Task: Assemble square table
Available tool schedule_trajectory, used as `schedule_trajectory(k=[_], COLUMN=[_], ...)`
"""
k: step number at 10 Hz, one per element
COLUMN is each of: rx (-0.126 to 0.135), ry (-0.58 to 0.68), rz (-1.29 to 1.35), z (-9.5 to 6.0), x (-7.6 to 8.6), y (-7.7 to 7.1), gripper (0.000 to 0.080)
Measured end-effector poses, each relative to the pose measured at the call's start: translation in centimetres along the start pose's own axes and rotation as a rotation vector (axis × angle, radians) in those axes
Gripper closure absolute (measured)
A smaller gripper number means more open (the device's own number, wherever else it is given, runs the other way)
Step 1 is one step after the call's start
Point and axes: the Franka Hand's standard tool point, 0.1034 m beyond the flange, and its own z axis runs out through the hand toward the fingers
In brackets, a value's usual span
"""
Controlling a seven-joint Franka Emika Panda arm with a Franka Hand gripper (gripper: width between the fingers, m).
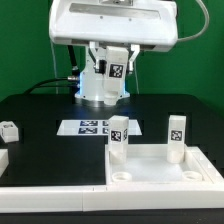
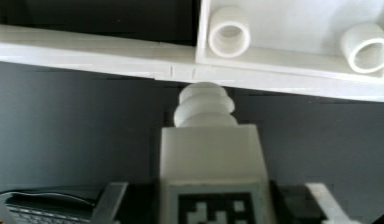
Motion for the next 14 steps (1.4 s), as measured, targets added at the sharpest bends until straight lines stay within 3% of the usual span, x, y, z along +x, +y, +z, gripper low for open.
schedule_trajectory(k=[1,2,3,4,5,6,11,14], rx=[0.0,0.008,0.03,0.048,0.076,0.098,0.095,0.073], ry=[0.006,0.033,0.02,0.031,0.057,0.047,0.049,0.047], rz=[0.002,0.026,0.023,0.031,0.069,0.1,0.084,0.059], z=[0.2,1.3,2.7,3.6,3.9,3.6,3.8,6.9], x=[-0.3,-1.6,-1.9,-0.6,1.7,3.1,3.0,2.6], y=[-0.4,-2.6,-5.3,-7.4,-10.2,-12.1,-12.1,-11.5], gripper=[0.0512,0.0512,0.0512,0.0512,0.0512,0.0512,0.0512,0.0512])
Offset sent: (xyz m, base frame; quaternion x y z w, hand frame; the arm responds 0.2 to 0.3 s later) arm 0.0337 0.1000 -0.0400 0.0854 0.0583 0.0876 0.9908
